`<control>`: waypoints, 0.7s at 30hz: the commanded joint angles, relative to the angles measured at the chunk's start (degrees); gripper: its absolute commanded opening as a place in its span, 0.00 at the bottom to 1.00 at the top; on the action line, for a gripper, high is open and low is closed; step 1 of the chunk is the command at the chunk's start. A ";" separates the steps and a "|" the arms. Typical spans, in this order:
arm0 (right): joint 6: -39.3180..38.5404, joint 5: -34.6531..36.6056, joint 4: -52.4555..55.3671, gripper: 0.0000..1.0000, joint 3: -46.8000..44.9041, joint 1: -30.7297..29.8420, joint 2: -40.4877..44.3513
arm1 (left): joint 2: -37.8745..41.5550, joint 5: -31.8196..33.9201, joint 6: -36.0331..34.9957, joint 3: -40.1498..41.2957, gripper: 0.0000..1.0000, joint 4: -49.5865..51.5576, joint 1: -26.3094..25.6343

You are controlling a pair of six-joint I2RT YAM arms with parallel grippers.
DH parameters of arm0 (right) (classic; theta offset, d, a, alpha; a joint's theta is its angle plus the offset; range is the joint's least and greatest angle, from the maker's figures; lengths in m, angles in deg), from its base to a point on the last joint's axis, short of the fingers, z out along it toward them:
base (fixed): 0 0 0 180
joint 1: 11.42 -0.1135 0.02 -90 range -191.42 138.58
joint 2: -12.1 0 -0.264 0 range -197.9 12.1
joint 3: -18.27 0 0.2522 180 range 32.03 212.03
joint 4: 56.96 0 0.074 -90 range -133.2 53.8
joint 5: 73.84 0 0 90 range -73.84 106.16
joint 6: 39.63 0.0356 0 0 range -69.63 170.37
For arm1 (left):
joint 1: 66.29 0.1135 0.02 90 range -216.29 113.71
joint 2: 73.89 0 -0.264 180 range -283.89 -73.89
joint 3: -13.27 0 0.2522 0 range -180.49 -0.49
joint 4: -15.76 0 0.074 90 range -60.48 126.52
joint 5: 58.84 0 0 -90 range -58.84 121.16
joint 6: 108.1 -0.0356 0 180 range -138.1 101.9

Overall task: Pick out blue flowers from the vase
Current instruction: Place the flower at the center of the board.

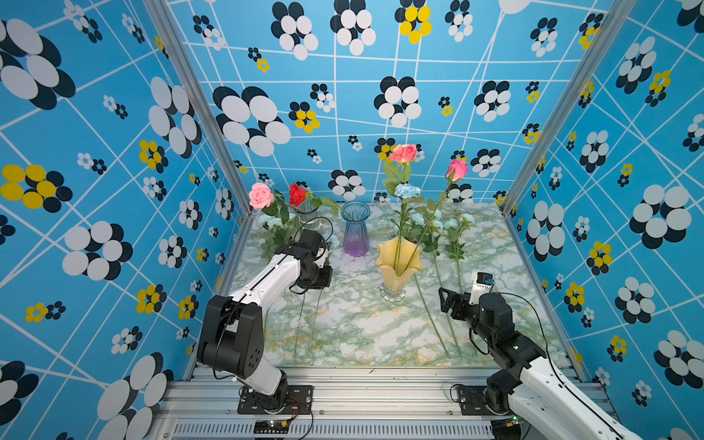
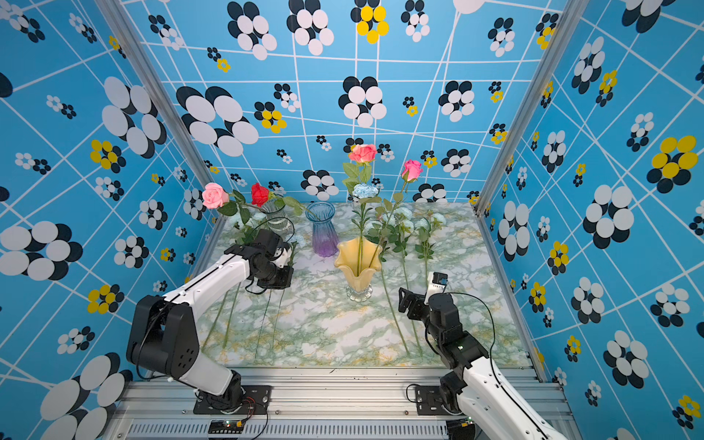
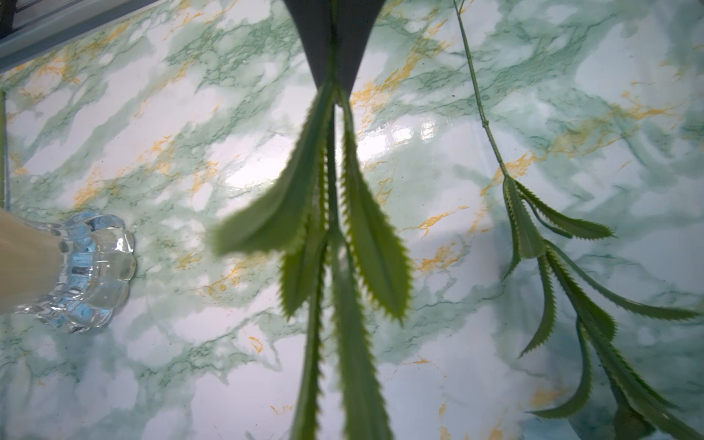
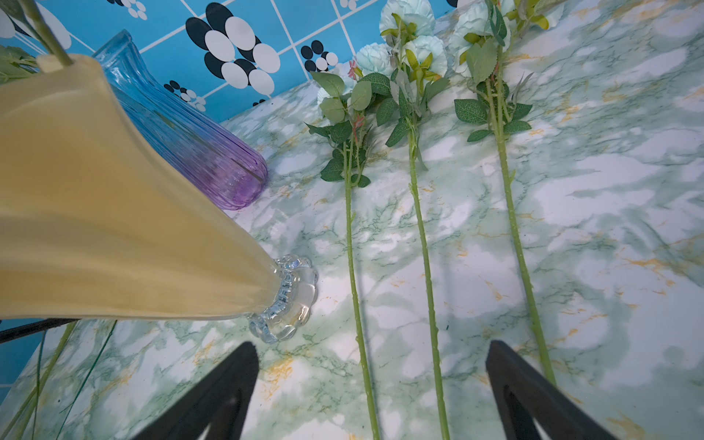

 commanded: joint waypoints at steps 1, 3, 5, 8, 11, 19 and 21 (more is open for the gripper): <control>0.85 0.71 -1.38 0.97 -1.22 -0.25 0.67 | -2.07 1.16 -1.32 0.93 0.00 2.37 0.71; 0.92 0.74 -1.37 0.97 -1.18 -0.20 0.69 | -3.64 1.24 -1.53 0.98 0.00 2.73 0.85; 0.88 0.74 -1.31 0.97 -1.22 -0.20 0.84 | -5.04 1.35 -1.63 1.07 0.00 2.54 1.12; 0.87 0.78 -1.23 0.97 -1.35 -0.17 1.19 | -7.17 1.53 -1.69 0.91 0.00 2.34 1.53; 0.87 0.91 -1.21 0.97 -1.43 -0.22 1.38 | -8.61 2.28 -1.72 0.56 0.00 2.22 1.79; 1.01 0.91 -1.21 0.97 -1.44 -0.25 1.46 | -12.63 3.37 -1.71 -0.96 0.00 2.74 1.88; 1.02 0.91 -1.21 0.97 -1.44 -0.24 1.46 | -13.27 4.32 -1.72 -1.23 0.00 3.06 1.91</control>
